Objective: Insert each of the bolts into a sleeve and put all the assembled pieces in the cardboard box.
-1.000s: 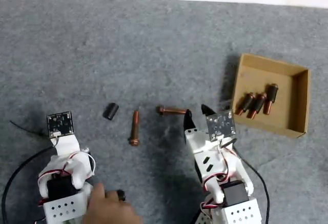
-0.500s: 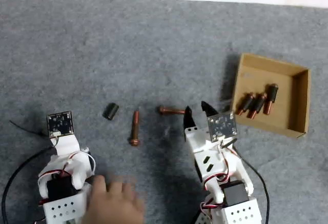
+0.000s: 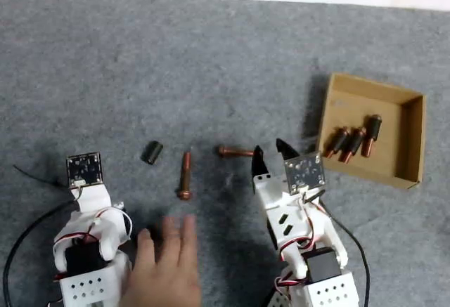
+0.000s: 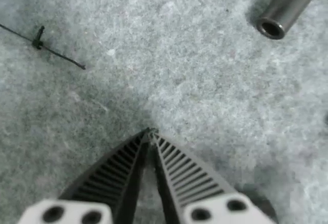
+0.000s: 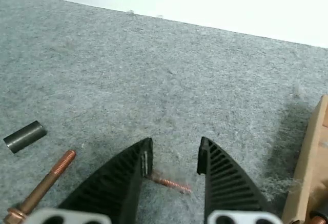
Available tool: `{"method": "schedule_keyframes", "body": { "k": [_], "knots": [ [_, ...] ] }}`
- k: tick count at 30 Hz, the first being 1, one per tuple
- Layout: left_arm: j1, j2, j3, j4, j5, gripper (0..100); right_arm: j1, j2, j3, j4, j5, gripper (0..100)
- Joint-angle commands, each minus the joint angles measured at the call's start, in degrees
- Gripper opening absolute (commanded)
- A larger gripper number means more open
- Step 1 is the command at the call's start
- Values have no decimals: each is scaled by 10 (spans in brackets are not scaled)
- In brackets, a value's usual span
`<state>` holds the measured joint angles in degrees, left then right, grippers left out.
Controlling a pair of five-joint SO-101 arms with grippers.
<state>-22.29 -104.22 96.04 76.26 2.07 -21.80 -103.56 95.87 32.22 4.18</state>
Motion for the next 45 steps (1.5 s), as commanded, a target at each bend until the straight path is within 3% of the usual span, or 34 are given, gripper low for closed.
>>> {"method": "schedule_keyframes", "body": {
  "k": [1, 37, 42, 45],
  "knots": [
    [9, 0, 11, 4, -3, 7, 7, 0, 62, -14, -4, 134],
    [3, 0, 11, 4, -2, 8, 7, 1, 62, 15, 42, 134],
    [-87, 0, 4, -4, -4, 10, 7, 1, 62, 15, 42, 134],
    [-156, 0, -22, -50, -4, 7, 7, 1, 62, 16, 42, 134]
  ]
}}
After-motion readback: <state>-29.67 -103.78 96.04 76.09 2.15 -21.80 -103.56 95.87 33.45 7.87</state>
